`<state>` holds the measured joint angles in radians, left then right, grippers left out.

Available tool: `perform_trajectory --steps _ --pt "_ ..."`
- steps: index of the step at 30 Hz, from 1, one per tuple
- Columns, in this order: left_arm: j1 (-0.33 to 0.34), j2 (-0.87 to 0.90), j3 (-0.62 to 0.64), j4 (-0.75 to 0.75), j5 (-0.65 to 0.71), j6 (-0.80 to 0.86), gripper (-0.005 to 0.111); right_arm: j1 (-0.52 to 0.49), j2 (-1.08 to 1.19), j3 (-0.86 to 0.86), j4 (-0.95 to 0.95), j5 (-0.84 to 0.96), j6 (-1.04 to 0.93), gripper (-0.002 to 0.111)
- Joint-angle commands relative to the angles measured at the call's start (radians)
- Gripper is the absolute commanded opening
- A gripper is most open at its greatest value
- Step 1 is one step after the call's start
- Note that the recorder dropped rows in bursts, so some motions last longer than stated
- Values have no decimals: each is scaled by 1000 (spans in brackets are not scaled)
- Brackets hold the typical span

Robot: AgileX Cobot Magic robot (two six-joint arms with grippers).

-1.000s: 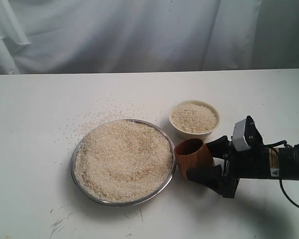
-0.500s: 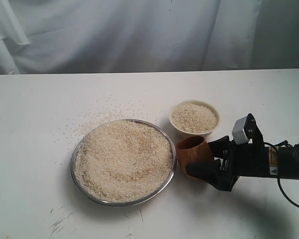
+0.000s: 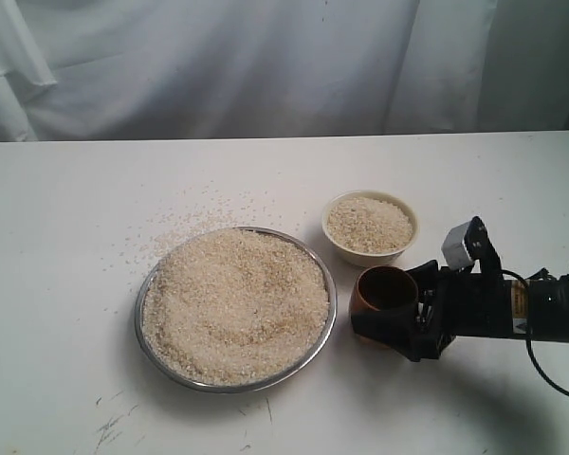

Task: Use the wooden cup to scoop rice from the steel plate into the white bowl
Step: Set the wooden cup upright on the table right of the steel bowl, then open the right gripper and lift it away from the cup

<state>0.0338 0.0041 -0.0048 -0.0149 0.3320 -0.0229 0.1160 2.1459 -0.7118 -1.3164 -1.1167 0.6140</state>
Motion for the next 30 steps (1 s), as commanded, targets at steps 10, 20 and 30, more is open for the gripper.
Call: perform_trajectory --steps 10,20,30 --pt "-3 -4 5 1 -13 -1 0 2 -43 -4 -39 -15 41 86" --pt "-3 -4 5 1 -13 -1 0 2 -164 -4 -105 15 128 86" --pt "-3 -4 5 1 -13 -1 0 2 -388 -4 -155 17 300 84"
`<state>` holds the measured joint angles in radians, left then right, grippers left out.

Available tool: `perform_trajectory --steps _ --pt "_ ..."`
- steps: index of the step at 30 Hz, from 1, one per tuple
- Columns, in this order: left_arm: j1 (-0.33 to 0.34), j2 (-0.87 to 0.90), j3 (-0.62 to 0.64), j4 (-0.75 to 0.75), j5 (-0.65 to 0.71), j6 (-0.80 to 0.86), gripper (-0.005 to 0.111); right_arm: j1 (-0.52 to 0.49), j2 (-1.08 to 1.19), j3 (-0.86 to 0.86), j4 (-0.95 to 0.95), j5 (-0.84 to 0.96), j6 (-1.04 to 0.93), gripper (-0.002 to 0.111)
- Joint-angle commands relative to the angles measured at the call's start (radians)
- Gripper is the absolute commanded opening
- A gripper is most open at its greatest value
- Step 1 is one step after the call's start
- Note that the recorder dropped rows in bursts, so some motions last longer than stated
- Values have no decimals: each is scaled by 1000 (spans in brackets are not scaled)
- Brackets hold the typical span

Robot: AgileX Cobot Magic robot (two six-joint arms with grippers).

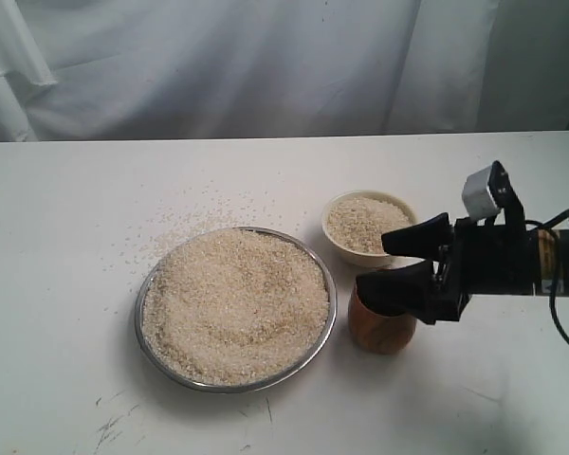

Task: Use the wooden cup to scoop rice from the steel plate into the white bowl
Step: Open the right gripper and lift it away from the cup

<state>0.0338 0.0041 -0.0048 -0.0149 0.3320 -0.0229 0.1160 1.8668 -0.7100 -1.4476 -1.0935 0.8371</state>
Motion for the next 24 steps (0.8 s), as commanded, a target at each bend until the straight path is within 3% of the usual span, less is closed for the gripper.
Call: perform_trajectory --steps 1,8,17,24 --pt "-3 -4 5 1 -13 -1 0 2 -144 -5 -35 -3 96 82" --pt "-3 -4 5 1 -13 -1 0 0 -383 -5 -77 36 231 57" --pt "-3 -4 5 1 -13 -1 0 0 -617 -5 -121 262 659 2" --pt "-3 -4 5 1 -13 -1 0 0 -741 19 -194 512 982 0"
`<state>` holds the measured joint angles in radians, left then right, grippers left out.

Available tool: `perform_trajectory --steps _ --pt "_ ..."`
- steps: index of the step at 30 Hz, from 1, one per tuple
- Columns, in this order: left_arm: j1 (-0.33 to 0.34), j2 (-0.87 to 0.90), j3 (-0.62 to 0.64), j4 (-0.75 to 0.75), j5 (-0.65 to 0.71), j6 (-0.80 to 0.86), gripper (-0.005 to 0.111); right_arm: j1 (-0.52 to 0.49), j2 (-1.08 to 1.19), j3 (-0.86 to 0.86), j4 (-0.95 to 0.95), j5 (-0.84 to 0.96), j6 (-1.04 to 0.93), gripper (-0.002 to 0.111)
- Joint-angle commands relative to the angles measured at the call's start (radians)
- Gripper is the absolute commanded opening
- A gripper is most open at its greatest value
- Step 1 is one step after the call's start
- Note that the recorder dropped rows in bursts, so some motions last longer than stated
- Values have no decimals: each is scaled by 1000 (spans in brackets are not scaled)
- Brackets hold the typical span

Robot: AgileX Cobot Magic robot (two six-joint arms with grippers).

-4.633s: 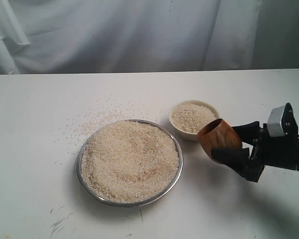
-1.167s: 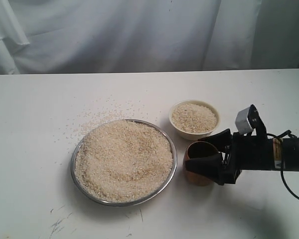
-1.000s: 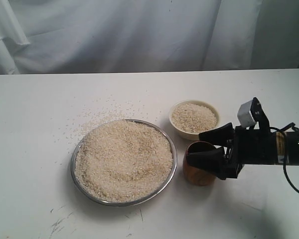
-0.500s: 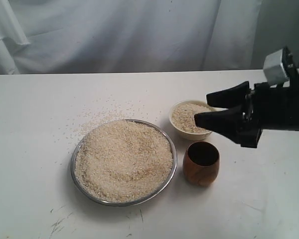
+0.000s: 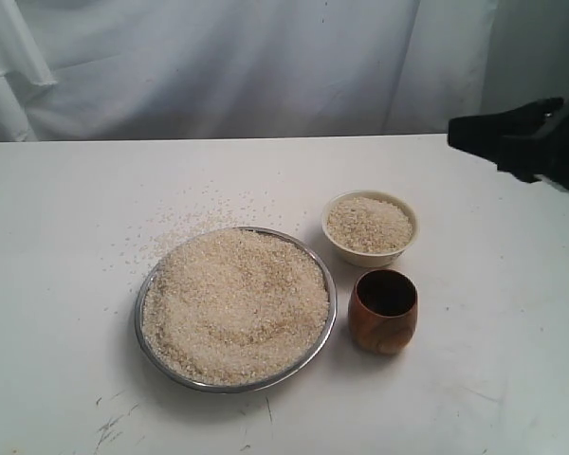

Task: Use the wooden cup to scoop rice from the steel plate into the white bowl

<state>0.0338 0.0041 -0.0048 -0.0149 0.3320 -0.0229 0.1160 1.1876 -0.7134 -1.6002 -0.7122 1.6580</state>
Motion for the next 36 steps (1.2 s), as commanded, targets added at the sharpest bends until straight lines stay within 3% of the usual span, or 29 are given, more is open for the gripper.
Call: perform_trajectory --steps 1,6,36 --pt "-3 -4 5 1 -13 -1 0 0 -80 31 -63 162 188 0" --pt "-3 -4 5 1 -13 -1 0 0 -171 59 -141 194 221 0" --pt "-3 -4 5 1 -13 -1 0 -24 -729 101 -144 514 196 0"
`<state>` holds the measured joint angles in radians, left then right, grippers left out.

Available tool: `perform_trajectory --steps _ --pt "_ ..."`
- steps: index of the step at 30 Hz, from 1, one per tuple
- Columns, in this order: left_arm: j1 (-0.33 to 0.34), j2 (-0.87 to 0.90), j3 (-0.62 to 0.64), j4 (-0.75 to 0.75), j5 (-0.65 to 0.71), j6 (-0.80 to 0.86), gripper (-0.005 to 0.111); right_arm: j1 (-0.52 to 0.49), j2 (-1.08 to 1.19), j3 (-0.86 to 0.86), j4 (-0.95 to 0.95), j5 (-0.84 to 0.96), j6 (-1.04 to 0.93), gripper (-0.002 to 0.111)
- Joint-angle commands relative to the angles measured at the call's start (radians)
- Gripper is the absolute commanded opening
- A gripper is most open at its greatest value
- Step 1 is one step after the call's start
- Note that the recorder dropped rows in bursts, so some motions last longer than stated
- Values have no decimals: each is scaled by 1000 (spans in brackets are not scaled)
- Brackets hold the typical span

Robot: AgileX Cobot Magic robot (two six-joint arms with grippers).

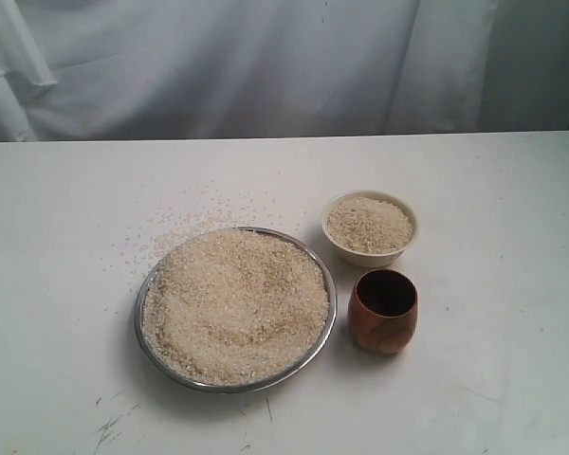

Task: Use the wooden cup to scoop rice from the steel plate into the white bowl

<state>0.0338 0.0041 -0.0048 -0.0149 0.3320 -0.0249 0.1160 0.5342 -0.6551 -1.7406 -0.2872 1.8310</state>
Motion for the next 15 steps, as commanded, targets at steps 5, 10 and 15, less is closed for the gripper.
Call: perform_trajectory --steps 5,10,15 --pt "-3 -4 5 1 -13 1 0 -53 -200 185 -4 232 98 0" --pt "-3 -4 5 1 -13 1 0 -57 -273 228 -4 261 36 0" --pt "-3 -4 5 1 -13 1 0 -57 -284 228 -4 320 46 0"
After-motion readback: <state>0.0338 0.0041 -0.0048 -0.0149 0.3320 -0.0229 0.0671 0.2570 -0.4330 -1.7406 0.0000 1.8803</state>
